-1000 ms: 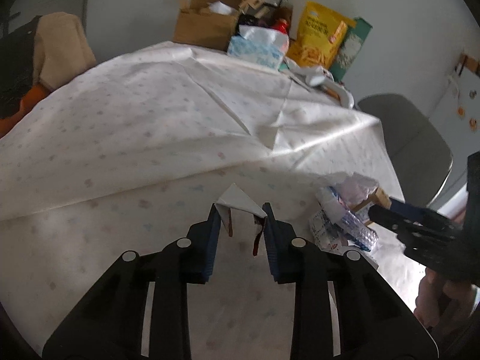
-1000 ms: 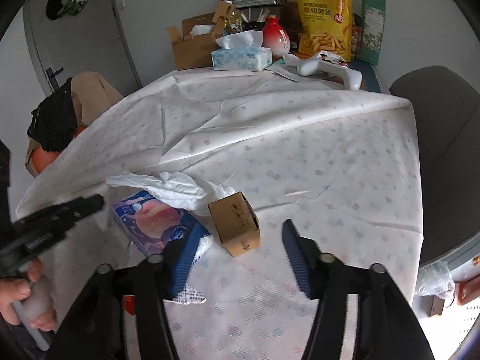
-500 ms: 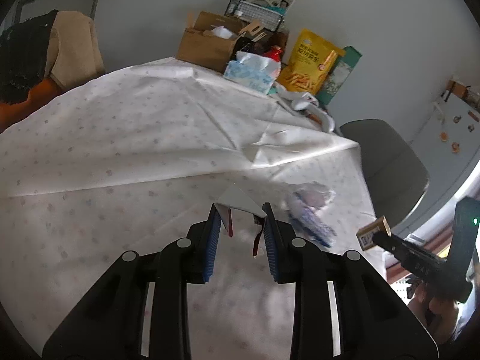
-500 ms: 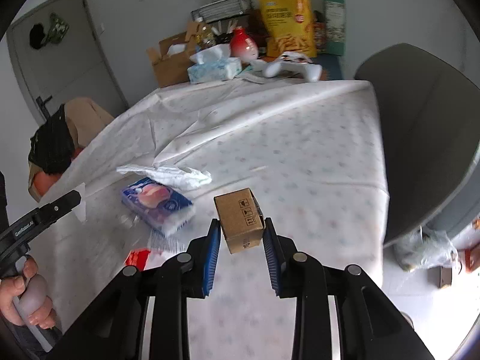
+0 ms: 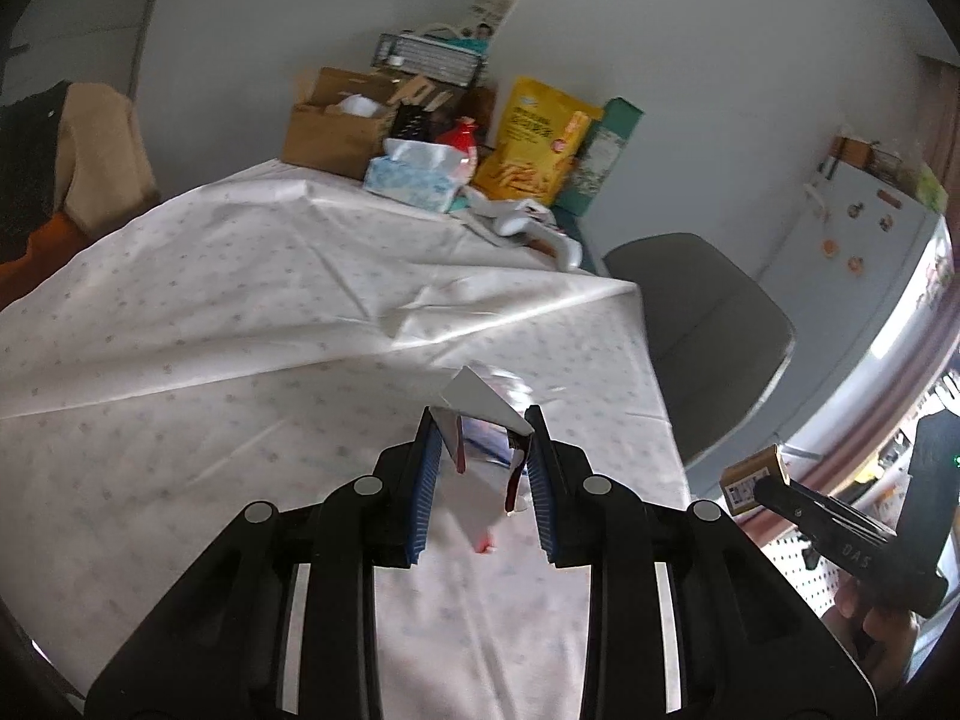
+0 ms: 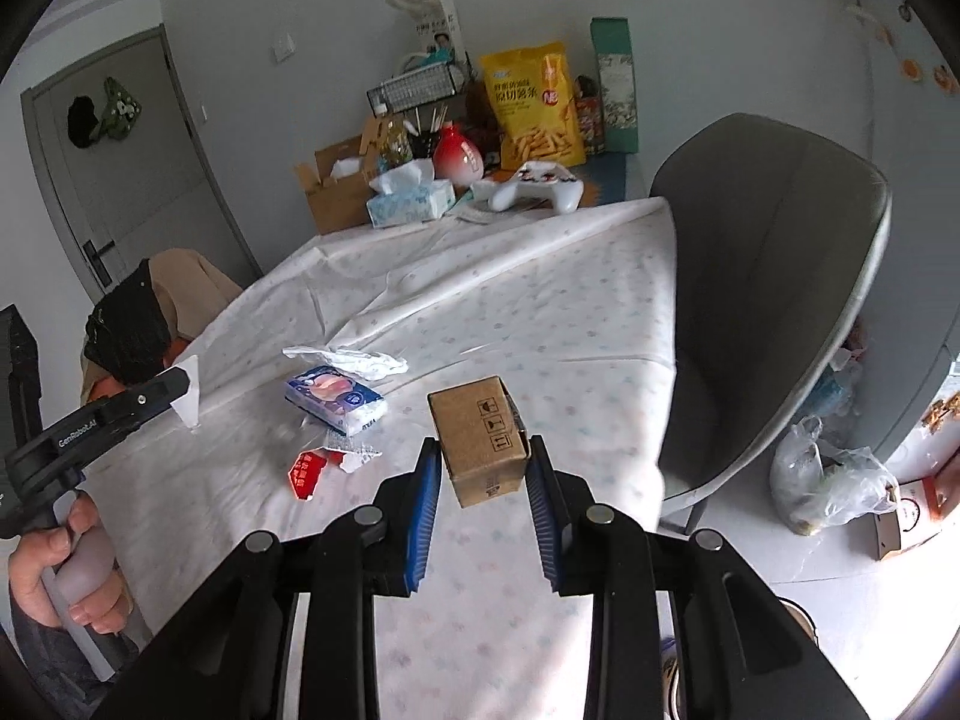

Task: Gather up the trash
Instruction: 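Carry the cardboard box and paper scrap in both grippers over the floor bin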

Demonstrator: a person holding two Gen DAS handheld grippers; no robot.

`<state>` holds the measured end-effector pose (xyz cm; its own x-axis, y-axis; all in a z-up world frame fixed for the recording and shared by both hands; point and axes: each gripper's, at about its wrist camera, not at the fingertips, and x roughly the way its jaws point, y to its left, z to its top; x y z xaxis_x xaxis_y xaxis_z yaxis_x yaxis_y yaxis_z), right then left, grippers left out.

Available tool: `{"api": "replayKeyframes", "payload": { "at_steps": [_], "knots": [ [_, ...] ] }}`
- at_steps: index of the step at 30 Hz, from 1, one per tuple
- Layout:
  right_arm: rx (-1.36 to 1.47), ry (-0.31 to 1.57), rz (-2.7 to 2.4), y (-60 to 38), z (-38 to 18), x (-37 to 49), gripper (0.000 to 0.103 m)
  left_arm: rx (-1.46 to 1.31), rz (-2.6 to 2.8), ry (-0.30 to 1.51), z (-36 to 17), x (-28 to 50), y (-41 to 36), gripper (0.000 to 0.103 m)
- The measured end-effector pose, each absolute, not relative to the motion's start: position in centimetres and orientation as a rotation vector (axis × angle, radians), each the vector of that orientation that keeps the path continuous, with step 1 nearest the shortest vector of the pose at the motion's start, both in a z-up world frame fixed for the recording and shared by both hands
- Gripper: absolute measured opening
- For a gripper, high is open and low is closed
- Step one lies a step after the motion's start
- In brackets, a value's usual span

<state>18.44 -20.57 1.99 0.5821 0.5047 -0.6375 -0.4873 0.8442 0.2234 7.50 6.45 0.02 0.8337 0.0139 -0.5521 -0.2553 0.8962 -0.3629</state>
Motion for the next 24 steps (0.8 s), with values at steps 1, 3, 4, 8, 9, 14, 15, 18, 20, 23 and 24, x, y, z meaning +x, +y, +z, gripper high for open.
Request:
{"api": "replayKeyframes", "payload": {
  "at_steps": [1, 3, 4, 8, 9, 14, 15, 18, 20, 23, 24],
  "knots": [
    [0.024, 0.735, 0.575, -21.3, 2.4, 17.8, 0.029, -0.436, 0.132, 0.569, 0.2, 7.4, 5.9, 0.028],
    [0.026, 0.710, 0.562, -22.5, 2.8, 17.0, 0.029, -0.425, 0.103, 0.567, 0.5, 7.3, 4.8, 0.028],
    [0.031, 0.702, 0.556, -23.1, 3.0, 16.6, 0.029, -0.419, 0.089, 0.567, 0.6, 7.3, 4.2, 0.028],
    [0.067, 0.687, 0.513, -26.5, 2.8, 15.1, 0.029, -0.380, 0.015, 0.577, 0.9, 7.7, 1.4, 0.028],
    [0.083, 0.688, 0.499, -27.4, 2.5, 14.9, 0.029, -0.371, 0.001, 0.585, 0.9, 7.9, 0.8, 0.028],
    [0.133, 0.708, 0.423, -31.6, 1.1, 14.5, 0.029, -0.335, -0.073, 0.605, 1.3, 9.2, -2.7, 0.028],
    [0.139, 0.713, 0.409, -32.3, 0.9, 14.6, 0.029, -0.327, -0.084, 0.610, 1.2, 9.5, -3.4, 0.028],
    [0.165, 0.728, 0.363, -34.8, 0.0, 14.7, 0.029, -0.304, -0.129, 0.630, 1.0, 10.6, -5.7, 0.028],
    [0.178, 0.738, 0.319, -36.7, -0.5, 14.8, 0.029, -0.290, -0.166, 0.645, 0.9, 11.6, -7.5, 0.028],
    [0.202, 0.743, 0.260, -39.5, -1.0, 14.9, 0.029, -0.259, -0.220, 0.664, 0.6, 12.8, -10.5, 0.028],
    [0.209, 0.743, 0.246, -40.1, -1.1, 14.9, 0.029, -0.245, -0.239, 0.673, 0.5, 13.2, -11.5, 0.028]
  ]
}}
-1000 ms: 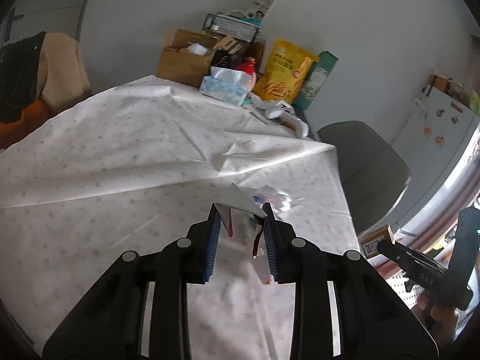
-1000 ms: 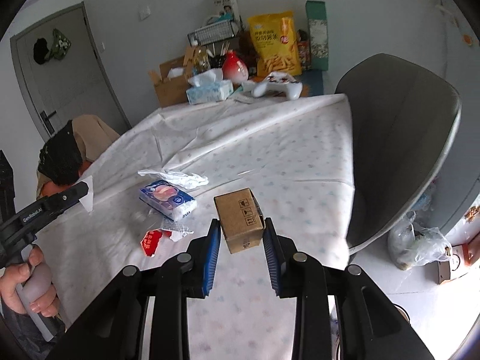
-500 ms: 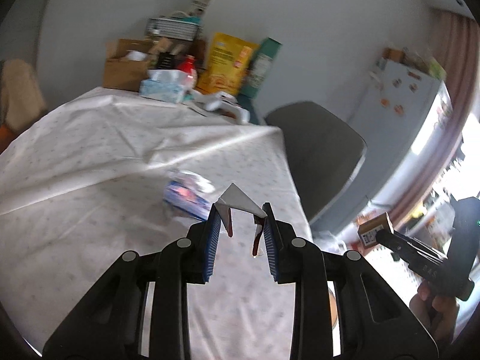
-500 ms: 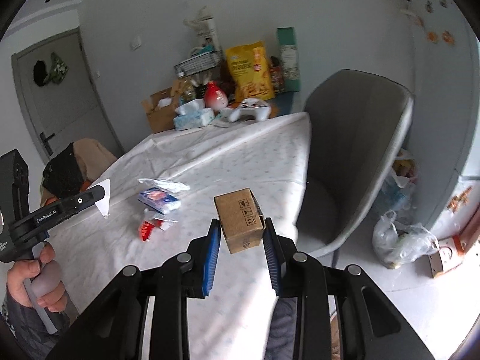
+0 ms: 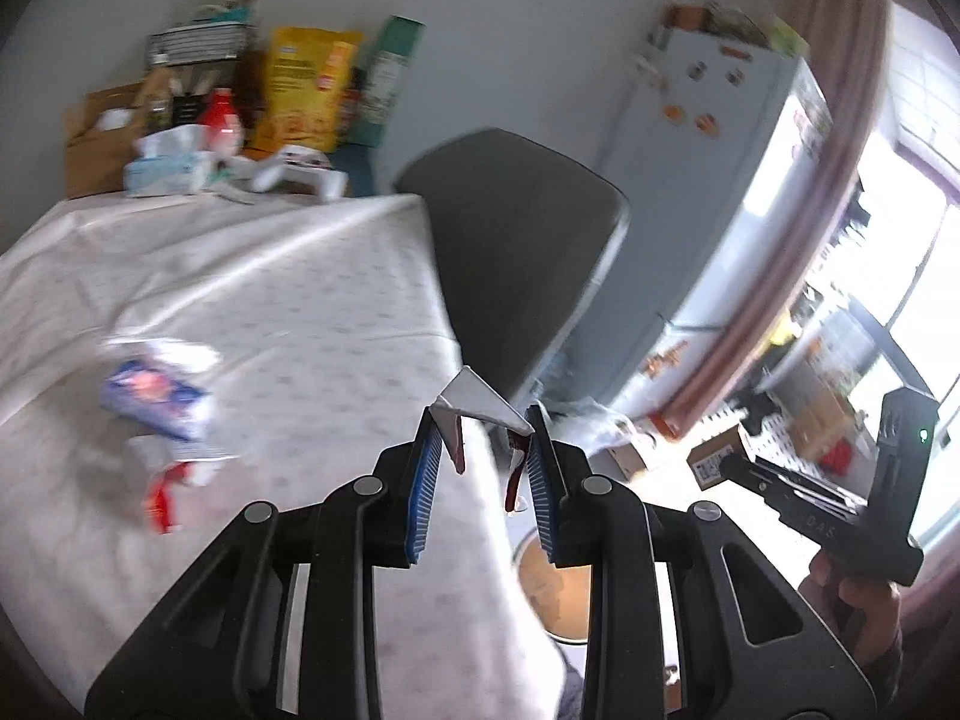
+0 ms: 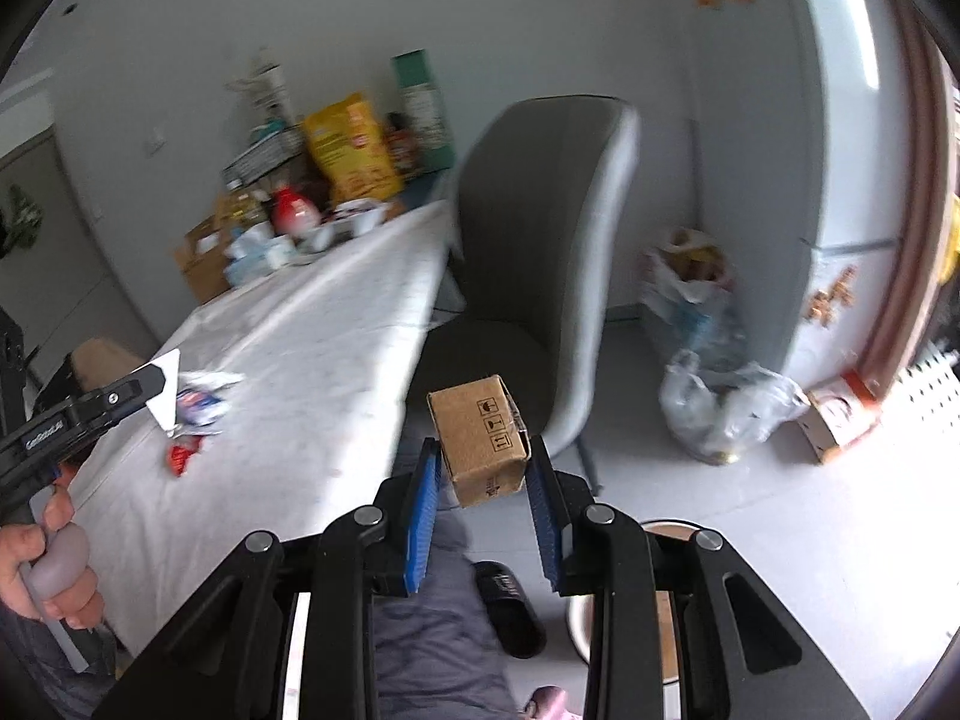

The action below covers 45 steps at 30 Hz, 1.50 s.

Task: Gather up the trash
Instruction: 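Carry the cardboard box and paper scrap in both grippers over the floor bin, then open both grippers to drop the box and paper scrap into the bin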

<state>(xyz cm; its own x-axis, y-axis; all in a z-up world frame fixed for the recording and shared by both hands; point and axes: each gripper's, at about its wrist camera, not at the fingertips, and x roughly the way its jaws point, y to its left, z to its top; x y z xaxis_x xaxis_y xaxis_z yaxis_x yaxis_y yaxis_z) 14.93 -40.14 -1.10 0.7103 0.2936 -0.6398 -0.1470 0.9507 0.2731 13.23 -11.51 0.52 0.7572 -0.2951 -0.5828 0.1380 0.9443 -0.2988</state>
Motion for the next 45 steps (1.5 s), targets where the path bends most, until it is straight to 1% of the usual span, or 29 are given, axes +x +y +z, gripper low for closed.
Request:
{"api": "replayKeyframes", "payload": {
  "at_steps": [7, 11, 19, 20, 23, 31, 34, 37, 39, 40, 41, 42, 43, 45],
  "knots": [
    [0.282, 0.753, 0.137, -46.1, -3.0, 13.6, 0.029, -0.175, -0.351, 0.726, -0.6, 15.8, -18.1, 0.028],
    [0.314, 0.797, 0.082, -48.5, -5.4, 13.2, 0.029, -0.134, -0.435, 0.772, -1.9, 17.6, -22.4, 0.028],
    [0.379, 0.878, 0.000, -52.0, -11.2, 13.2, 0.030, -0.081, -0.526, 0.867, -5.5, 19.6, -27.8, 0.028],
    [0.394, 0.877, 0.000, -52.4, -11.9, 13.3, 0.031, -0.073, -0.536, 0.881, -6.0, 19.7, -28.4, 0.028],
    [0.421, 0.872, -0.026, -53.1, -13.0, 13.4, 0.060, -0.057, -0.556, 0.920, -7.3, 20.0, -29.7, 0.028],
    [0.427, 0.870, -0.129, -55.4, -13.1, 12.1, 0.061, 0.003, -0.628, 1.007, -9.4, 19.9, -33.1, 0.029],
    [0.442, 0.851, -0.171, -56.8, -12.4, 10.5, 0.065, 0.022, -0.657, 1.036, -10.0, 19.8, -34.7, 0.029],
    [0.458, 0.835, -0.217, -58.3, -11.5, 8.4, 0.066, 0.055, -0.679, 1.048, -10.6, 19.5, -36.7, 0.030],
    [0.467, 0.823, -0.242, -59.1, -10.9, 7.3, 0.068, 0.068, -0.702, 1.078, -11.4, 19.5, -38.0, 0.035],
    [0.467, 0.817, -0.255, -59.4, -10.7, 6.8, 0.068, 0.073, -0.708, 1.087, -11.8, 19.5, -38.3, 0.043],
    [0.468, 0.811, -0.265, -59.7, -10.5, 6.5, 0.068, 0.083, -0.702, 1.096, -12.2, 19.7, -38.9, 0.070],
    [0.470, 0.805, -0.277, -60.0, -10.2, 6.1, 0.068, 0.085, -0.683, 1.085, -12.3, 20.0, -39.1, 0.089],
    [0.472, 0.803, -0.284, -60.4, -10.1, 6.0, 0.068, 0.080, -0.670, 1.071, -12.2, 20.3, -39.1, 0.092],
    [0.475, 0.794, -0.286, -60.6, -9.6, 5.7, 0.068, 0.060, -0.652, 1.060, -11.9, 20.7, -38.4, 0.093]
  ]
}}
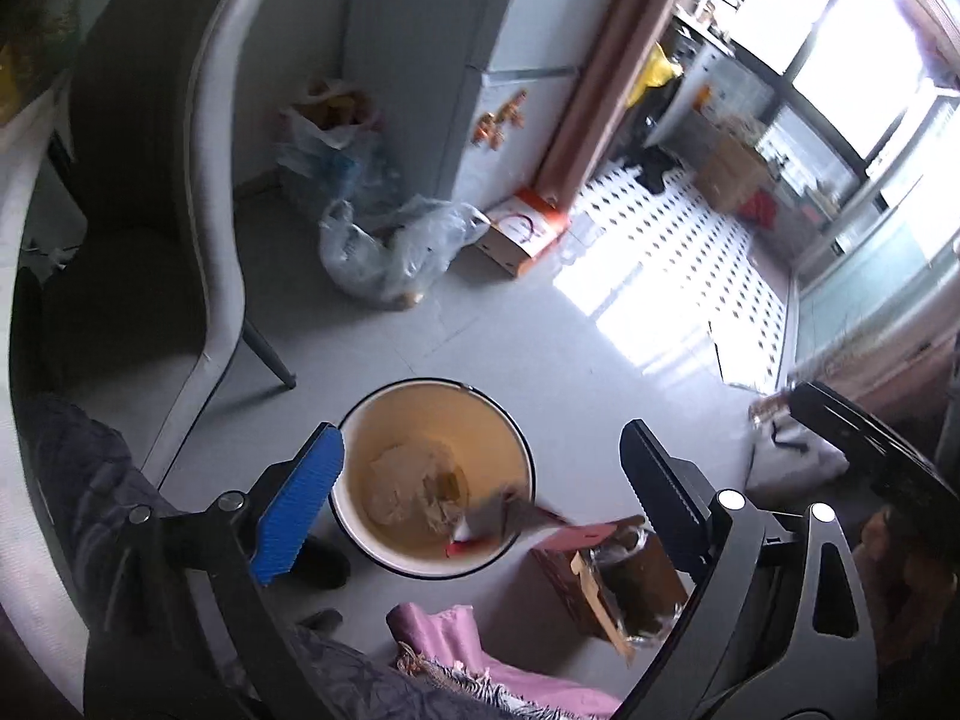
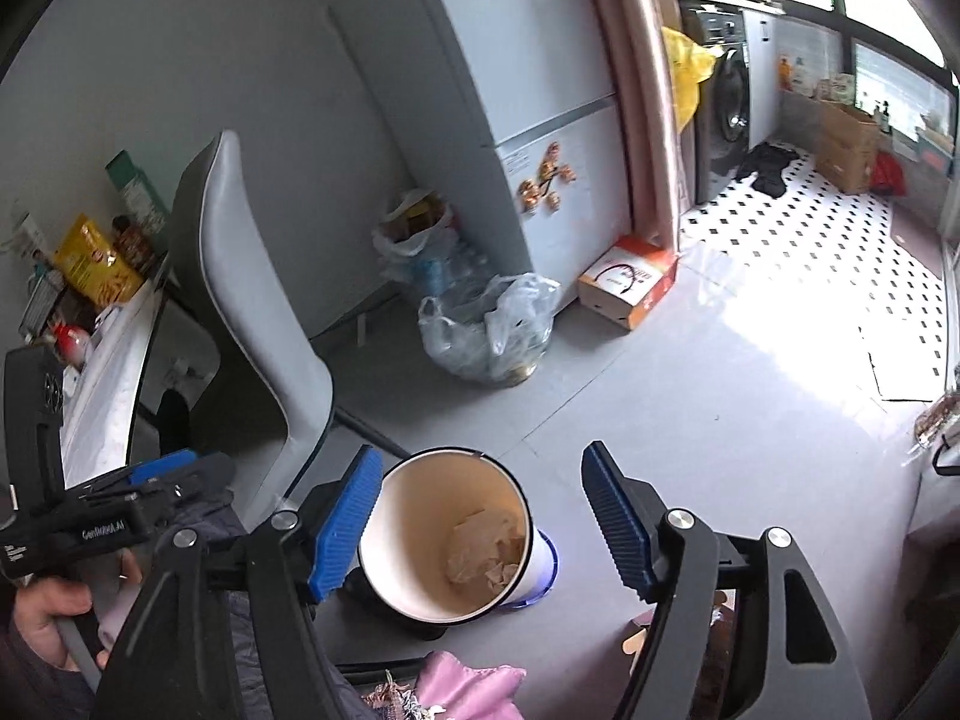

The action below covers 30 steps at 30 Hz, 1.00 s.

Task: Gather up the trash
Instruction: 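Open both grippers to drop the box and paper scrap into the bin, then move both tools back to the table toward the tissue packet and crumpled tissue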

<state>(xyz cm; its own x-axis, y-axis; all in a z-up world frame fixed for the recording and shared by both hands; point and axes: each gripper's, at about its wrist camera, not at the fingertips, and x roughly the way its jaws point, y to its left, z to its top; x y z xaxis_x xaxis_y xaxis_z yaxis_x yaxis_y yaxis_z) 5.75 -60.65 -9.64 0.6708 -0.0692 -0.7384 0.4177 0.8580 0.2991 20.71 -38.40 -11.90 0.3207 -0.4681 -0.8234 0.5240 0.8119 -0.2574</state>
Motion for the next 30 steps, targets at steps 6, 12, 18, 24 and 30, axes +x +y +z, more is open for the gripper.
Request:
{"api": "replayKeyframes", "payload": {
  "at_steps": [6, 12, 18, 24, 30],
  "knots": [
    [0.448, 0.770, -0.246, -58.9, -8.3, 6.1, 0.076, -0.025, -0.605, 1.015, -9.5, 20.9, -34.6, 0.097],
    [0.412, 0.740, -0.177, -55.8, -6.5, 6.8, 0.092, -0.089, -0.544, 0.950, -6.3, 20.2, -29.0, 0.097],
    [0.390, 0.709, -0.094, -52.3, -4.5, 8.2, 0.095, -0.144, -0.451, 0.865, -3.4, 19.0, -22.4, 0.097],
    [0.333, 0.716, 0.005, -47.8, -3.5, 11.0, 0.095, -0.183, -0.329, 0.792, -1.5, 18.0, -16.2, 0.097],
    [0.305, 0.727, 0.099, -43.5, -3.1, 13.6, 0.095, -0.220, -0.195, 0.735, -1.1, 17.3, -10.1, 0.097]
  ]
}}
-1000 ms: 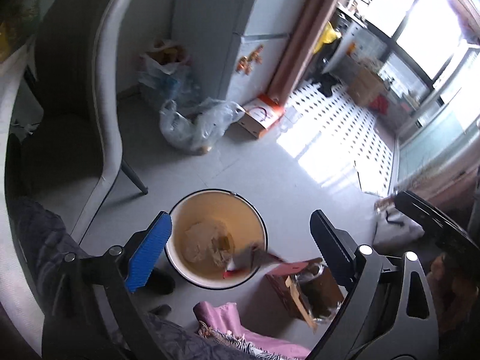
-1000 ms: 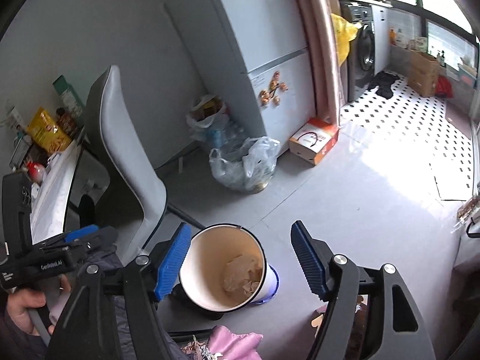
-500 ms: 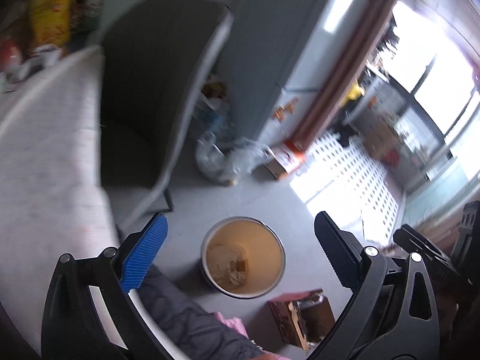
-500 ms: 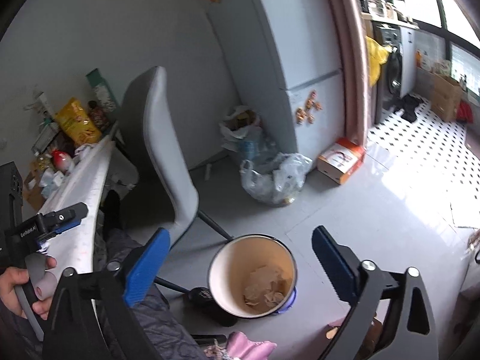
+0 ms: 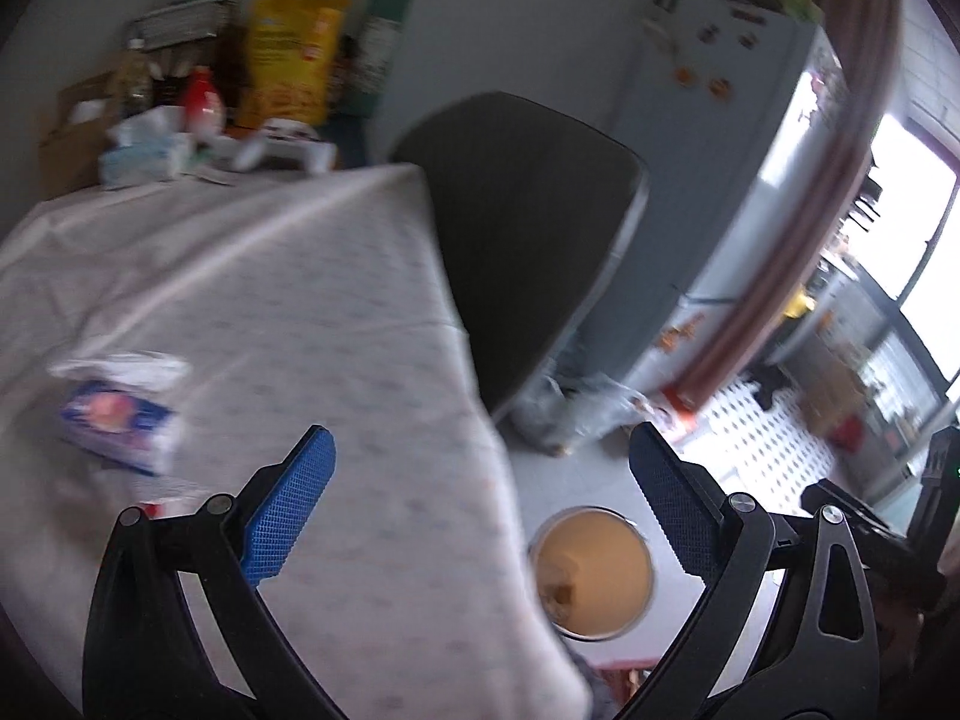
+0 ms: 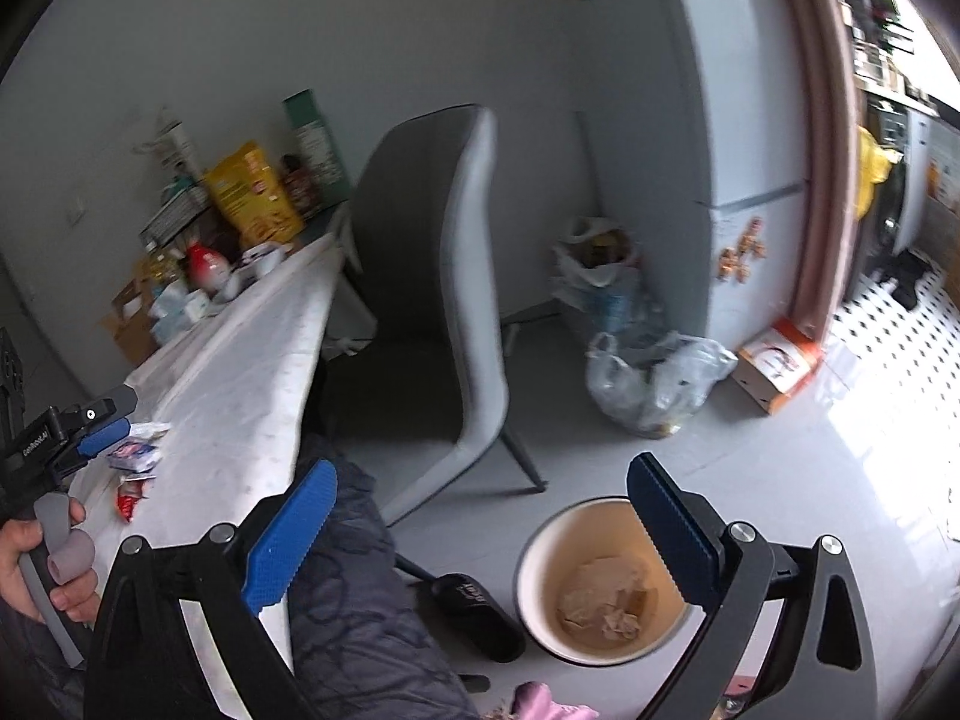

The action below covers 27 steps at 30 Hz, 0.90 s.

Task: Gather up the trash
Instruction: 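Move both tools back to the table toward the tissue packet and crumpled tissue, then grasp the blue tissue packet with the left gripper while the right grasps the crumpled white tissue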

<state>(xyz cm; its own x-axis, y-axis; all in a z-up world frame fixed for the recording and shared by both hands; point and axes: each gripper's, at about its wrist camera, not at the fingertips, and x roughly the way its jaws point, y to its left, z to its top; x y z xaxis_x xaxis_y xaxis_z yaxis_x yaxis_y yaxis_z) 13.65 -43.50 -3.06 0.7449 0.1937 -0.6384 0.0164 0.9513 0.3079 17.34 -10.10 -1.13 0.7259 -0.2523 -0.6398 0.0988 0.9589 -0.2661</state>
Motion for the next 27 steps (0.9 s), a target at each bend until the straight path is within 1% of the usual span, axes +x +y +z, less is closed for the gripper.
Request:
{"api": "replayKeyframes", "payload": {
  "at_steps": [10, 13, 15, 17, 20, 22, 25, 26, 27],
  "knots": [
    [0.235, 0.762, 0.253, -35.7, -3.1, 17.2, 0.095, -0.361, -0.040, 0.658, -1.7, 15.4, -0.5, 0.097],
    [0.206, 0.766, 0.292, -33.5, -2.9, 17.9, 0.093, -0.412, 0.008, 0.651, -2.3, 15.1, 2.4, 0.087],
    [0.190, 0.769, 0.313, -32.3, -2.8, 18.5, 0.093, -0.456, 0.030, 0.659, -3.0, 14.9, 4.3, 0.078],
    [0.183, 0.770, 0.327, -31.2, -2.7, 18.9, 0.093, -0.482, 0.053, 0.667, -3.6, 14.8, 5.6, 0.073],
    [0.175, 0.778, 0.349, -29.9, -2.9, 19.5, 0.093, -0.535, 0.053, 0.669, -4.4, 14.8, 7.4, 0.069],
    [0.157, 0.779, 0.360, -29.0, -3.0, 19.8, 0.093, -0.554, 0.066, 0.675, -5.1, 14.9, 8.3, 0.064],
    [0.124, 0.772, 0.382, -27.4, -3.1, 20.1, 0.093, -0.613, 0.059, 0.695, -6.5, 15.6, 9.8, 0.051],
    [0.128, 0.775, 0.389, -27.0, -3.2, 20.3, 0.093, -0.635, 0.067, 0.707, -7.0, 15.8, 10.3, 0.043],
    [0.133, 0.779, 0.396, -26.6, -3.2, 20.5, 0.093, -0.659, 0.067, 0.709, -7.5, 16.0, 10.7, 0.041]
  ]
}}
